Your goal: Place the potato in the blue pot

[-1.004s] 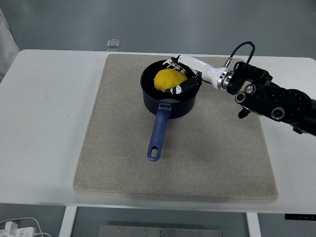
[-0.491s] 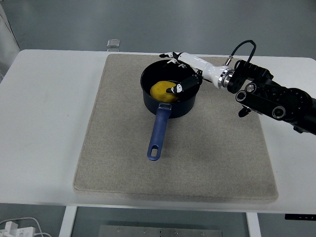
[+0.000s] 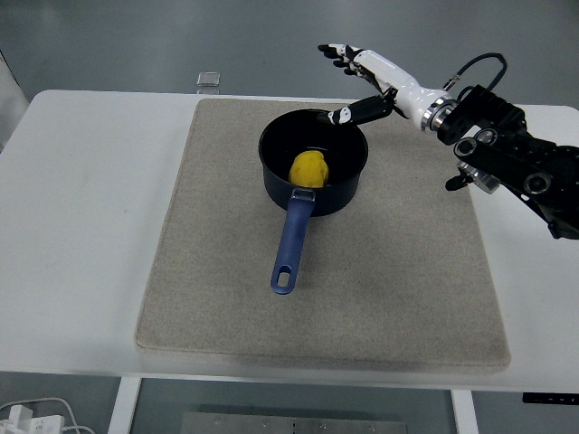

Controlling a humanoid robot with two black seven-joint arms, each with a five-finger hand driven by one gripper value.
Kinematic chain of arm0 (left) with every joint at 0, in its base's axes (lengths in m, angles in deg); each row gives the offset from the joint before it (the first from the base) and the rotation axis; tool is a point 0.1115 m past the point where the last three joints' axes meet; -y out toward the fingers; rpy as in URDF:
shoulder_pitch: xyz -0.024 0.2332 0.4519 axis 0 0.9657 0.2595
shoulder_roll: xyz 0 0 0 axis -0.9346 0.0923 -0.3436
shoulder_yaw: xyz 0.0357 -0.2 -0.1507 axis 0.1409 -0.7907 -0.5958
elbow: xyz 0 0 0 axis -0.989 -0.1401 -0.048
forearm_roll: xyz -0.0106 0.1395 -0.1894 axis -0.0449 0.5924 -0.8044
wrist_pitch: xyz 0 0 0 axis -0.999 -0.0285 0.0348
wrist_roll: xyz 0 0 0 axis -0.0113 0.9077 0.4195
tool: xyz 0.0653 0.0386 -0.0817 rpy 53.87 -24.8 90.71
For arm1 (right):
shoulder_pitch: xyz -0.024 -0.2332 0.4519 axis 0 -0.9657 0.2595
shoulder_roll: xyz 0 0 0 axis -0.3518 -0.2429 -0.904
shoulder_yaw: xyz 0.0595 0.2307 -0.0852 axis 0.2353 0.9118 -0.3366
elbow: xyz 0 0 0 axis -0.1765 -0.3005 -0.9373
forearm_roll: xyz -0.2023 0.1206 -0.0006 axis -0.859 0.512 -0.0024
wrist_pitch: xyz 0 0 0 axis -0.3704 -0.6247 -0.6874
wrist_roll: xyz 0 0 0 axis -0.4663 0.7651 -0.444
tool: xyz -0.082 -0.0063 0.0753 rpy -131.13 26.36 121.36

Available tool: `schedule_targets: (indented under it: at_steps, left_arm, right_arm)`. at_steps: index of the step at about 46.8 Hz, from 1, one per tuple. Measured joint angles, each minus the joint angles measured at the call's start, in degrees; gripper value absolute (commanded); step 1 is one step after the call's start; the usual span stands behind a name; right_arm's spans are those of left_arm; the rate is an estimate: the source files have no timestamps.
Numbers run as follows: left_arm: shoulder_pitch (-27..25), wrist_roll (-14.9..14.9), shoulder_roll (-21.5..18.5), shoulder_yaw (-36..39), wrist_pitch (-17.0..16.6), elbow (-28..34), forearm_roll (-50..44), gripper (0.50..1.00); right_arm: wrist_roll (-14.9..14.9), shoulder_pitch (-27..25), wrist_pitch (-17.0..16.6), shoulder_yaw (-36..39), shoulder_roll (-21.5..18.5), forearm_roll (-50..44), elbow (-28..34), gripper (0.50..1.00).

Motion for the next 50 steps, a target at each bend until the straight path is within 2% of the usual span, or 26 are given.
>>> schedule_targets:
  at_steps: [9, 20, 38, 50]
  left_arm:
    - [0.0, 0.0, 0.0, 0.0, 0.0, 0.0, 0.0, 1.000]
    - [0.0, 0.0, 0.0, 0.0, 0.0, 0.0, 0.0, 1.000]
    - [0.0, 0.0, 0.0, 0.0, 0.0, 0.0, 0.0, 1.000]
    - [0.0, 0.0, 0.0, 0.0, 0.0, 0.0, 0.0, 1.000]
  right_arm:
    - [0.0, -0.4, 0.3, 1.8, 3.7, 11.1, 0.6, 0.954]
    - [0.1, -2.1, -0.2, 1.8, 6.3, 25.3, 1.3, 0.954]
    - [-0.1, -3.4, -2.3, 2.0, 5.6, 48.0, 10.8, 0.954]
    - [-0.1, -4.8, -2.5, 2.0, 4.9, 49.6, 11.4, 0.954]
